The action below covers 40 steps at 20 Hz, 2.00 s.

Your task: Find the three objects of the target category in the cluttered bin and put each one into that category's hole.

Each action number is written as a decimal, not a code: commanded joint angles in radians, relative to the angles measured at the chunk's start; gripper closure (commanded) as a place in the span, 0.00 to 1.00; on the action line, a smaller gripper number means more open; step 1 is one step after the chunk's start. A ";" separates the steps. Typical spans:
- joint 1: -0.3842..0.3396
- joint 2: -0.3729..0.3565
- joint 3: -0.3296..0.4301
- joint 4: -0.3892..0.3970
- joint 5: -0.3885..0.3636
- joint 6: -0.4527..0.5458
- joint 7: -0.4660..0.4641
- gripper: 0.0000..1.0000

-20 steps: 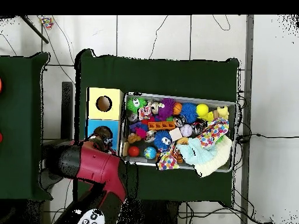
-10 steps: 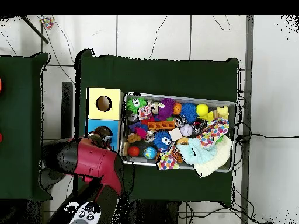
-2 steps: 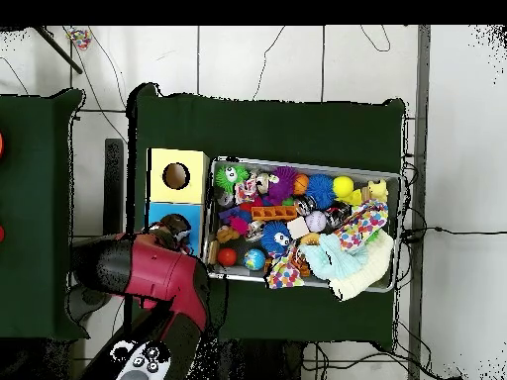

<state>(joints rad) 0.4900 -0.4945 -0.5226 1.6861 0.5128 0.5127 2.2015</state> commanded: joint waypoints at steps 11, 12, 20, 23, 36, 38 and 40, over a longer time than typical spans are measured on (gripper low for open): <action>-0.019 0.031 0.104 0.018 0.013 0.054 0.207 0.00; -0.006 0.020 0.095 0.021 0.013 0.060 0.218 0.00; 0.018 -0.148 0.133 0.099 0.002 0.108 0.145 0.00; 0.011 -0.185 0.127 0.102 -0.029 0.155 0.105 0.00; -0.028 -0.191 0.152 0.129 -0.033 0.117 0.072 0.00; -0.064 -0.178 0.146 0.110 -0.046 0.124 0.055 0.00; -0.109 -0.155 0.141 0.073 -0.066 0.125 0.030 0.00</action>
<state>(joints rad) 0.5000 -0.6787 -0.4813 1.7233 0.5123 0.5293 2.2015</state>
